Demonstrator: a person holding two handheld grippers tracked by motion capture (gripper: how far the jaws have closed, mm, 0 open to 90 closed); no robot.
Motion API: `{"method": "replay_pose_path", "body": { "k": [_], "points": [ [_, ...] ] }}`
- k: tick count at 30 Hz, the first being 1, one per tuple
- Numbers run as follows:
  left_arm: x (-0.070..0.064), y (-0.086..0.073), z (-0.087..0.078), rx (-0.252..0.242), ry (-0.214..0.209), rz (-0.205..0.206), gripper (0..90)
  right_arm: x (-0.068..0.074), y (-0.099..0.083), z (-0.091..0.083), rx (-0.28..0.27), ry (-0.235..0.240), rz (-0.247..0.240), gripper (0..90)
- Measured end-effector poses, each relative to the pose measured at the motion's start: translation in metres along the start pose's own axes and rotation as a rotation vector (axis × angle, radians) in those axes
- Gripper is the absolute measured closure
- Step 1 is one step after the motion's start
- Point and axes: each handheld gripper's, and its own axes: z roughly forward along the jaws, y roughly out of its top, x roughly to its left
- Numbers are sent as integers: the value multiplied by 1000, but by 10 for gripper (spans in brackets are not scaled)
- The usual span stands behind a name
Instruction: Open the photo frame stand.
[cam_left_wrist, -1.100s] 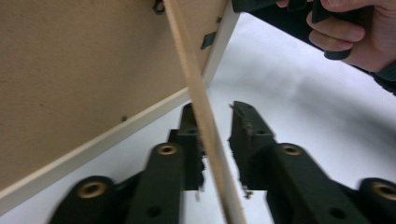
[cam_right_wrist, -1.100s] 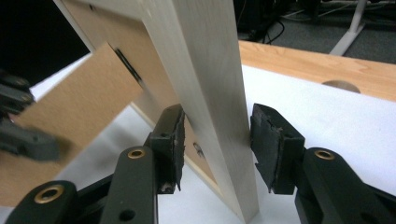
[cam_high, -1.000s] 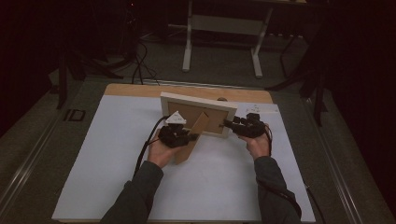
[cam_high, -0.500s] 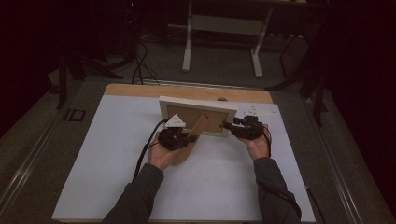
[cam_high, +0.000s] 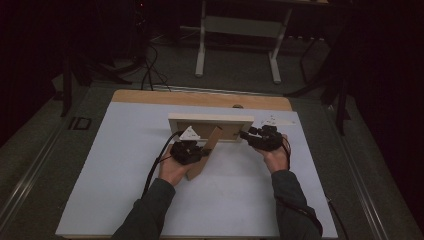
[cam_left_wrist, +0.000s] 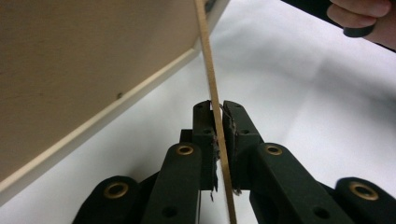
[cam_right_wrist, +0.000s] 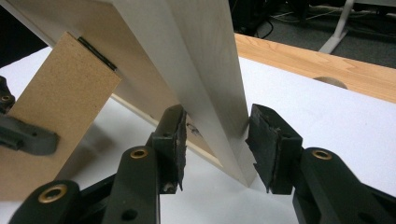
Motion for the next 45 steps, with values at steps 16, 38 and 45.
{"method": "replay_pose_path", "body": {
  "k": [16,38,45],
  "points": [
    [-8,-6,2,13,-38,12,777,2,-8,-5,-4,19,-8,557],
    [-4,-6,-15,-49,-56,-18,651,-2,-18,-9,10,15,10,547],
    [-3,-6,-21,-60,-65,-32,640,-1,-22,-11,19,15,15,549]
  ]
}}
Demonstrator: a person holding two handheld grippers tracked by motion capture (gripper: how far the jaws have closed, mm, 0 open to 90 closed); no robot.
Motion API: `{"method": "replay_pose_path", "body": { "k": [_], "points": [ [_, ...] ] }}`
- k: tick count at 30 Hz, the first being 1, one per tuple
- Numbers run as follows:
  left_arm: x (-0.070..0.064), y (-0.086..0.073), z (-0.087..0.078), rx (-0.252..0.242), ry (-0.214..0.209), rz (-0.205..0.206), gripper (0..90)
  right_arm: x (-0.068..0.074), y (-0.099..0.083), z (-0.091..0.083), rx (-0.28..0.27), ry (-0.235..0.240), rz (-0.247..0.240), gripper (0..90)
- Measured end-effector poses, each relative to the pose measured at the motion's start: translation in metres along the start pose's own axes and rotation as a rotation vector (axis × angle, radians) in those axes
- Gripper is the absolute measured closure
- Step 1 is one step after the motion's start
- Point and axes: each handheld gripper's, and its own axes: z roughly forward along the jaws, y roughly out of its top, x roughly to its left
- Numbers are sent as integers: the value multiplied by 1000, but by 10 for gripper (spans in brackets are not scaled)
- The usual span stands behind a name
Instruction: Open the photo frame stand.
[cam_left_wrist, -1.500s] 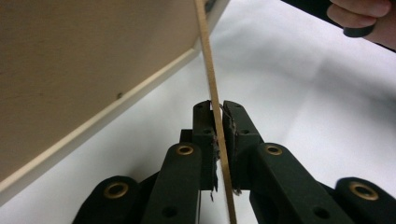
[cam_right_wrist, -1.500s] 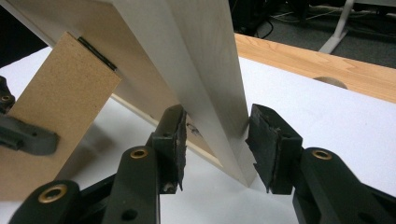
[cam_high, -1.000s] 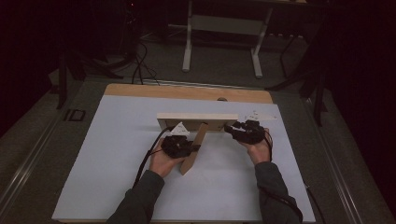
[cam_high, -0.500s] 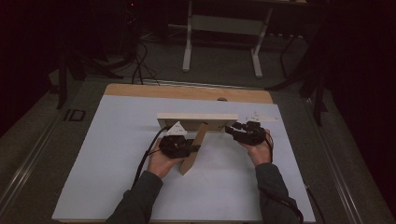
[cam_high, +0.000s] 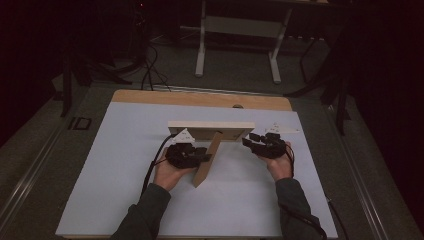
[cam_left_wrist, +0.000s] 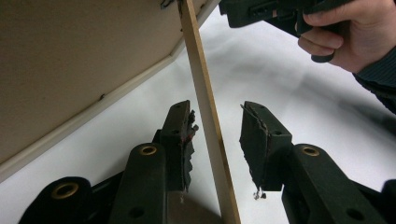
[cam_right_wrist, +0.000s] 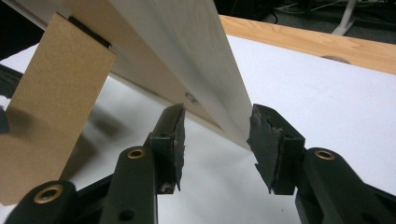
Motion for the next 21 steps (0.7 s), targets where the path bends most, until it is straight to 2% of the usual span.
{"method": "replay_pose_path", "body": {
  "k": [16,21],
  "points": [
    [4,0,-16,-22,8,-17,624,3,-12,-5,56,-45,5,557],
    [5,0,-21,-31,13,-20,623,2,-20,-9,61,-54,32,562]
  ]
}}
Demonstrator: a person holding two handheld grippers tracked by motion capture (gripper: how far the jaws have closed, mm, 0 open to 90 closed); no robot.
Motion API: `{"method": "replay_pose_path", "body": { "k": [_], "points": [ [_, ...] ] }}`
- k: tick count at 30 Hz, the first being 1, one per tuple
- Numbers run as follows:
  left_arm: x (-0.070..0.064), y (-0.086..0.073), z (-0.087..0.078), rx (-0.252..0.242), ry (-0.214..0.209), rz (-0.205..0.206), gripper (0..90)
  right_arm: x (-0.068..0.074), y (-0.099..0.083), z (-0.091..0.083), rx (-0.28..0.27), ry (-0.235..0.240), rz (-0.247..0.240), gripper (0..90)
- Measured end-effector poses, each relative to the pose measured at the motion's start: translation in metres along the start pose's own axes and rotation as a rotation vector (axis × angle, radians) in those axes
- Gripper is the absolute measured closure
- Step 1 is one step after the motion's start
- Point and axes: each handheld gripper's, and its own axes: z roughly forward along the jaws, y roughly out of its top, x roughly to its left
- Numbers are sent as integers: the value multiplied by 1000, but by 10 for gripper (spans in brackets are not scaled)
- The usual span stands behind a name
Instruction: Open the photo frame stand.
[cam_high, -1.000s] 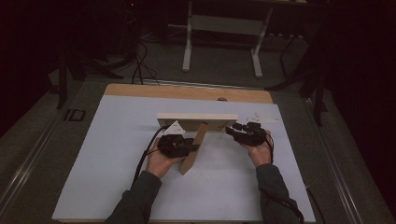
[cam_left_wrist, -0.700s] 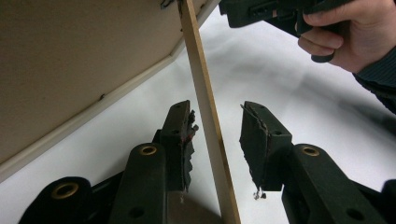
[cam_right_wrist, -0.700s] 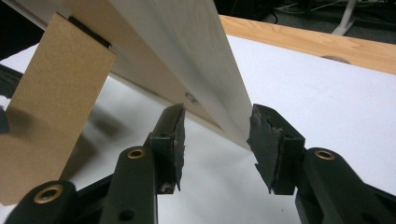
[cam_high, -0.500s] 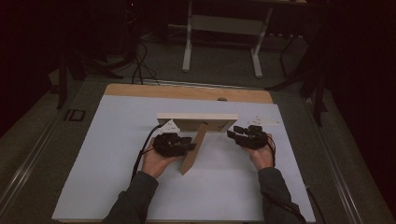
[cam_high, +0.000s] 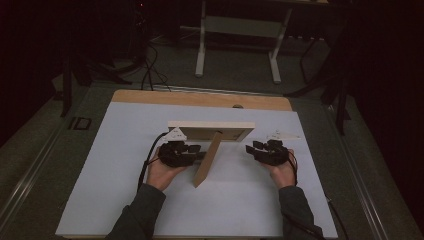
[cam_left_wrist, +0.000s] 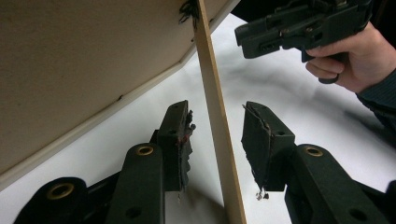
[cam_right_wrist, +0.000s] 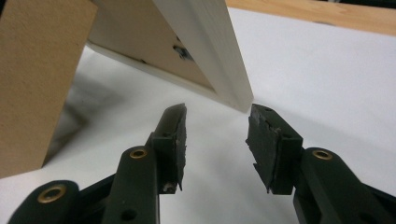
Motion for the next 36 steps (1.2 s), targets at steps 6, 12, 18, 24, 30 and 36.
{"method": "replay_pose_path", "body": {
  "k": [6,12,18,24,30,36],
  "points": [
    [1,0,-4,-8,15,-7,627,-1,-9,-1,16,-15,32,577],
    [3,0,-10,-23,43,-23,640,-4,-17,-2,30,-34,46,594],
    [6,0,-19,-41,98,-41,640,-7,-20,-3,37,-52,51,609],
    [11,0,-27,-56,131,-59,649,-7,-21,-4,35,-68,58,629],
    [15,0,-34,-73,138,-73,665,-6,-21,-5,33,-81,58,651],
    [18,-1,-39,-77,146,-79,677,-6,-21,-5,29,-85,61,662]
  ]
}}
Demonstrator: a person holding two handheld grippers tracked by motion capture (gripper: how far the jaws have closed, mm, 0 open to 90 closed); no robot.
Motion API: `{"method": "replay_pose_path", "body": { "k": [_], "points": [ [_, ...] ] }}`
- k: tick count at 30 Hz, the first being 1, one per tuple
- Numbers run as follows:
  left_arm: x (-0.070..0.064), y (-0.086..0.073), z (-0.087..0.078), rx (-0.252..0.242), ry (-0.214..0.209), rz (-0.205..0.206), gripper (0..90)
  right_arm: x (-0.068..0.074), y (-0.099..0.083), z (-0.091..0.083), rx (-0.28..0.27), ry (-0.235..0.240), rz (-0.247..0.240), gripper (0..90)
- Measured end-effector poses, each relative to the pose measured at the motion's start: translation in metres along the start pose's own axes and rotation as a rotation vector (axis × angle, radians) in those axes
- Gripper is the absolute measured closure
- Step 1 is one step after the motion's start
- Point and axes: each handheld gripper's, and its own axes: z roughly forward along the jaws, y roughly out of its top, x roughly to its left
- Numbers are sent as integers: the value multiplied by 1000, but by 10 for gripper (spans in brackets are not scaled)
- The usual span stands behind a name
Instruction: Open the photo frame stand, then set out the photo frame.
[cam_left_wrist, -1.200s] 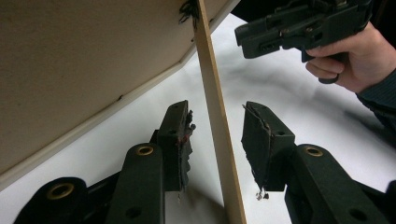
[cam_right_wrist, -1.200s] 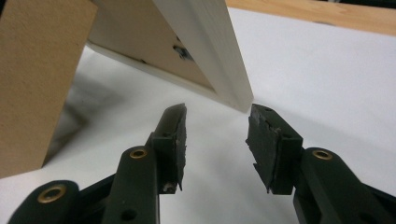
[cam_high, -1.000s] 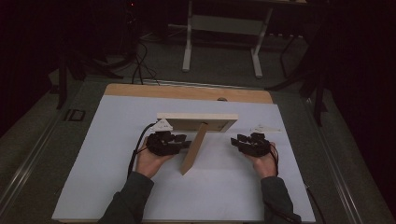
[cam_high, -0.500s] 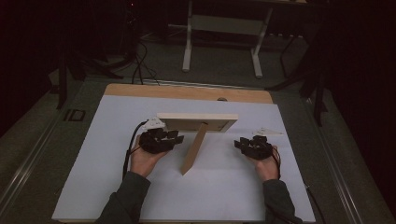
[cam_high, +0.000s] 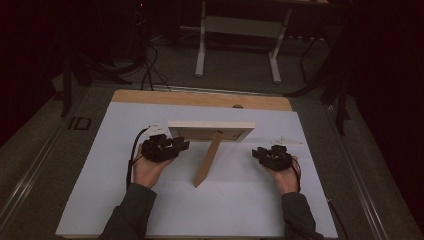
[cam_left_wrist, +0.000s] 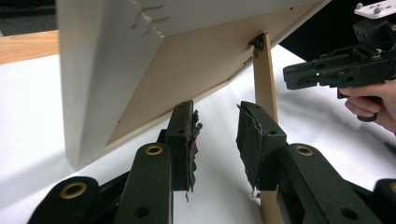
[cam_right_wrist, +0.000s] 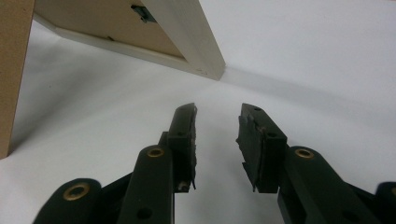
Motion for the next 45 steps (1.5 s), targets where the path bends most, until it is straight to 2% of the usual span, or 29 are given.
{"method": "replay_pose_path", "body": {
  "k": [11,16,20,24,27,32,40,45],
  "points": [
    [8,0,-7,-42,23,-21,702,-2,1,-1,-3,-5,2,658],
    [10,1,-7,-42,37,-29,735,-3,5,-1,-10,-5,8,651],
    [11,1,-7,-46,53,-28,793,-4,12,1,-15,-8,13,655],
    [11,3,-6,-46,72,-20,896,-4,18,3,-20,-7,16,670],
    [12,3,-5,-46,77,-32,900,-4,21,5,-29,0,21,710],
    [13,5,-4,-43,87,-36,900,-3,25,5,-43,27,19,890],
    [13,7,-3,-50,80,-43,900,-1,40,4,-68,45,25,897],
    [11,10,-3,-49,82,-33,900,-1,50,5,-92,52,49,897]
  ]
}}
